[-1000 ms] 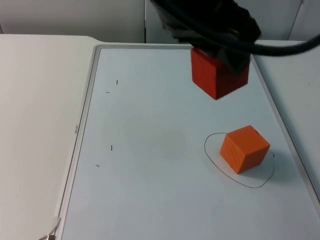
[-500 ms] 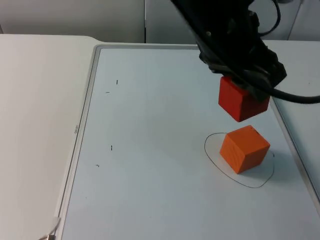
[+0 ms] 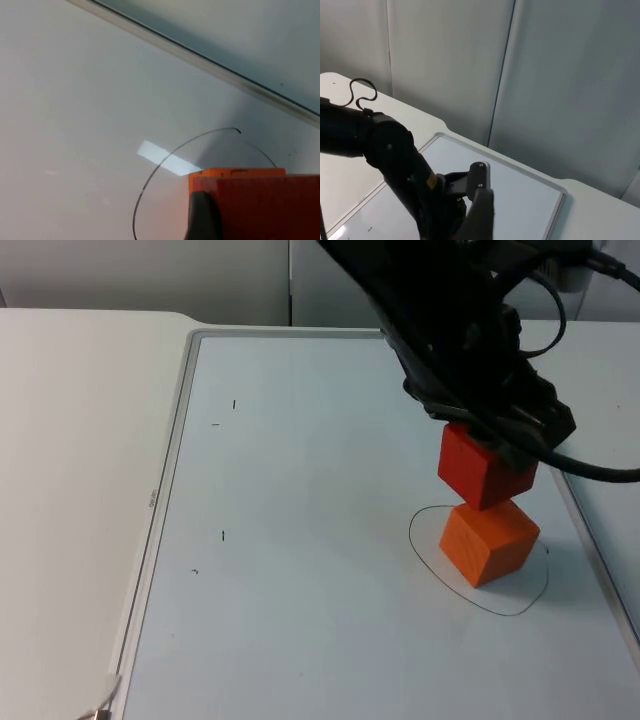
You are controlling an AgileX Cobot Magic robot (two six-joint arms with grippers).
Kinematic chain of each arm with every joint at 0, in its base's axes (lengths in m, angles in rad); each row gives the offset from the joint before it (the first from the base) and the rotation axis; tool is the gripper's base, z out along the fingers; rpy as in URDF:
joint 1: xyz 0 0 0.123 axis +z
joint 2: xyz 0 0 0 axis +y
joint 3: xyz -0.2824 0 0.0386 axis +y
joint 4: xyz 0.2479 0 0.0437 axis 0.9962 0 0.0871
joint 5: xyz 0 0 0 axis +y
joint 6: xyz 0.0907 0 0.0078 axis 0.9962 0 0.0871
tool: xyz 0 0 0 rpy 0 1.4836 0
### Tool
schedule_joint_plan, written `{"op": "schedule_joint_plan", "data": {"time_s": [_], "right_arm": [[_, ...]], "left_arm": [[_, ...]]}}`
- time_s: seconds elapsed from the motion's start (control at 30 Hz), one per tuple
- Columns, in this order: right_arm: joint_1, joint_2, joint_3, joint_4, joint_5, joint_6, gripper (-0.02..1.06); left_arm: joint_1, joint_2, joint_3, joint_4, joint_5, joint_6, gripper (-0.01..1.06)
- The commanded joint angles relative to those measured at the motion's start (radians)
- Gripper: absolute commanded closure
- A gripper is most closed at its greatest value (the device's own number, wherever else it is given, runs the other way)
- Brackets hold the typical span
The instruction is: Pick up one cube with the left hand and another cube with the right hand. First place the cube in the right hand at the target position, then stack the cube in the left hand on top.
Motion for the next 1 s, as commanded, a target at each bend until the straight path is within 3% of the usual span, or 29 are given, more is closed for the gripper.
{"op": "schedule_joint_plan", "data": {"time_s": [0.0, 0.43, 0.97], "right_arm": [[0.002, 0.0, 0.005, -0.004, -0.016, 0.002, 0.25], [0.002, 0.0, 0.005, -0.006, -0.016, 0.002, 0.25], [0.002, 0.0, 0.005, -0.018, -0.016, 0.002, 0.25]], "left_arm": [[-0.017, -0.004, -0.008, 0.009, -0.018, -0.034, 0.85], [-0.03, 0.031, -0.008, 0.012, 0.016, -0.064, 0.85], [-0.05, 0.047, -0.008, 0.037, -0.026, -0.065, 0.85]]}}
